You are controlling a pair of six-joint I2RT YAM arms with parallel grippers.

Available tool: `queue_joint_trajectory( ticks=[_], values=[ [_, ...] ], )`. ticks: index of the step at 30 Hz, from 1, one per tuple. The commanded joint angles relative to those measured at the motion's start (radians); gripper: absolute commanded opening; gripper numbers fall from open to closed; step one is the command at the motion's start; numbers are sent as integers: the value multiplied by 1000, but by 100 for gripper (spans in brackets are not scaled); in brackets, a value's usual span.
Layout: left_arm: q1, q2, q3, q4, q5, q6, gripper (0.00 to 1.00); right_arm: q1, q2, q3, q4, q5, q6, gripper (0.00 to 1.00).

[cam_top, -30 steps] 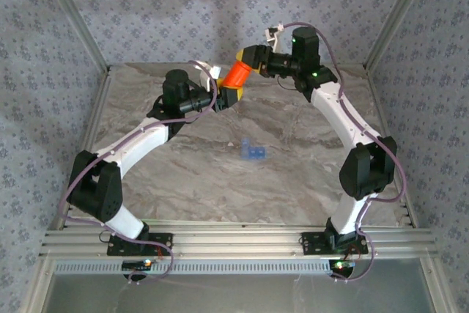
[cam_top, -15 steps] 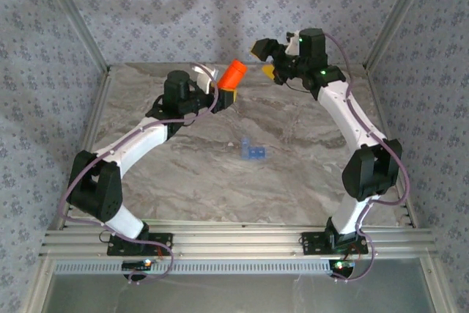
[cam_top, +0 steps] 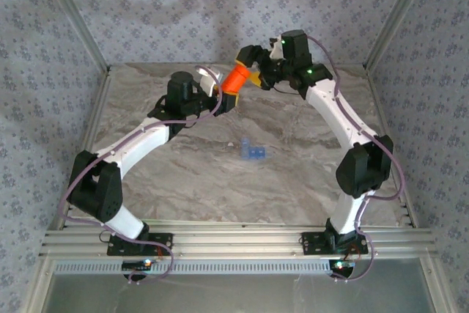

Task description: Sort the pills into containers

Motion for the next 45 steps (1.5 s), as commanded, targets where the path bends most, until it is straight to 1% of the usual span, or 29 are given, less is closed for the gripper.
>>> queue_joint_trajectory(
  ticks=[1, 3, 8, 9, 11, 16, 20, 22, 25, 26, 29, 33, 39, 40, 41, 43, 45],
  values=[
    [-10, -16, 39, 18, 3, 26, 0, 4, 10, 35, -20, 4, 6, 84],
    [-11, -15, 40, 19, 3, 24, 0, 4, 12, 36, -19, 1, 5, 78],
    [-12, -14, 43, 19, 3, 25, 0, 5, 18, 42, -13, -16, 5, 58],
    [-12, -14, 43, 19, 3, 26, 0, 7, 21, 43, -11, -21, 4, 57],
    [-12, -13, 46, 17, 1, 28, 0, 9, 25, 46, -12, -35, -1, 50],
    [-13, -8, 54, 19, 9, 16, 0, 5, 22, 40, 17, -79, -35, 42],
    [3, -4, 55, 74, 55, -60, 0, -29, 1, 13, 94, -125, -137, 40],
    [11, -4, 54, 116, 88, -114, 0, -56, -24, -21, 171, -129, -201, 40],
    [21, 2, 58, 180, 153, -212, 0, -84, -68, -78, 274, -189, -312, 41],
    [22, 0, 58, 193, 168, -233, 0, -95, -80, -99, 321, -206, -318, 42],
    [22, -2, 59, 208, 190, -260, 0, -115, -82, -108, 398, -254, -289, 42],
    [22, -2, 61, 217, 205, -279, 0, -116, -73, -97, 409, -266, -268, 41],
    [22, -8, 74, 164, 172, -220, 0, -116, -70, -101, 413, -239, -186, 40],
    [22, -10, 75, 153, 164, -207, 0, -113, -70, -106, 422, -237, -164, 43],
    [23, -9, 77, 145, 157, -199, 0, -111, -68, -104, 419, -236, -151, 50],
    [22, -10, 79, 135, 146, -180, 0, -107, -67, -107, 414, -228, -131, 58],
    [23, -8, 80, 128, 139, -166, 0, -107, -72, -109, 405, -216, -107, 71]
  ],
)
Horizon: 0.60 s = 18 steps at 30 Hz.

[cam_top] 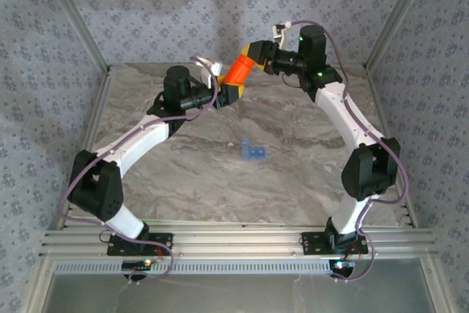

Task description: Sort the pills into containers

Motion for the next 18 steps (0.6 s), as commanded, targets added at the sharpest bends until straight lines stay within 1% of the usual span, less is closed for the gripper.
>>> queue_joint_trajectory(
  ticks=[1, 2, 4, 8, 10, 13, 18],
  values=[
    [11, -18, 37, -14, -18, 44, 0, -21, -27, -1, 19, 57, 47, 79],
    [11, -19, 36, -19, -24, 51, 0, -25, -35, 6, -8, 80, 58, 85],
    [11, -21, 31, -30, -41, 71, 0, -28, -41, 37, -78, 125, 77, 92],
    [3, -22, 35, -87, -82, 147, 0, -21, -6, 157, -389, 225, 81, 96],
    [-8, -24, 40, -124, -111, 198, 0, -11, 13, 183, -483, 259, 83, 96],
    [-16, -20, 43, -150, -127, 239, 0, 9, 22, 177, -507, 281, 93, 97],
    [-22, -12, 51, -159, -132, 252, 0, 47, 47, 192, -532, 284, 98, 98]
  ],
)
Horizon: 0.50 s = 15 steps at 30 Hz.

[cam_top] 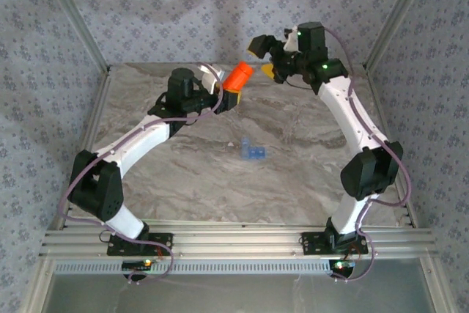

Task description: Sort the pills into containers

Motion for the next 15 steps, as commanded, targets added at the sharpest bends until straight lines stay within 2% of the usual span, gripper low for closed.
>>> queue_joint_trajectory(
  ticks=[1, 7, 15],
  values=[
    [-6, -10, 51, 2, -10, 47, 0, 28, 38, 40, -85, 27, 15, 98],
    [-13, -6, 61, -9, -10, 55, 0, 67, 70, 78, -83, 16, 14, 93],
    [-21, -7, 59, -10, -14, 56, 0, 70, 72, 96, -89, 9, 11, 87]
  ],
)
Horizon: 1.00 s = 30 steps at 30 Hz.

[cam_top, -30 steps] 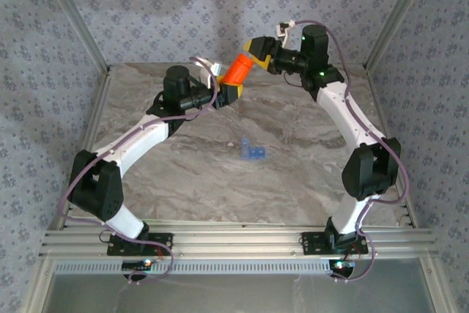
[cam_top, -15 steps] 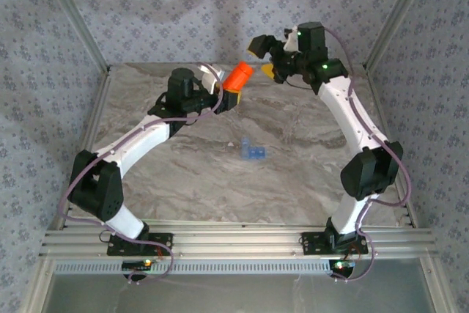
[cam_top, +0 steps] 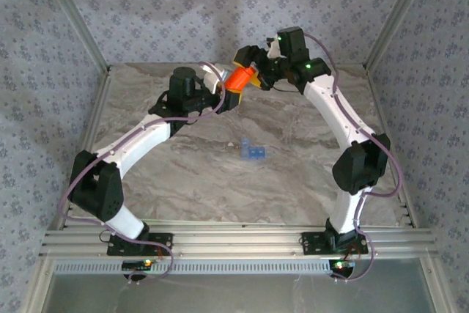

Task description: Sort the pills into containers

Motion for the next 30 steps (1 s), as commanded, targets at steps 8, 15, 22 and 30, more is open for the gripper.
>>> queue_joint_trajectory(
  ticks=[8, 15, 22, 30],
  values=[
    [-14, -4, 26, 16, -10, 18, 0, -12, -23, 20, -18, -6, -3, 75],
    [-16, 1, 25, 16, -11, 20, 0, -17, -44, -8, 0, -5, 0, 58],
    [-16, 3, 24, 19, -11, 13, 0, -26, -55, -26, 14, -6, 4, 56],
    [-17, 2, 20, 46, -1, -16, 0, -58, -88, -104, 147, -27, 28, 41]
  ],
)
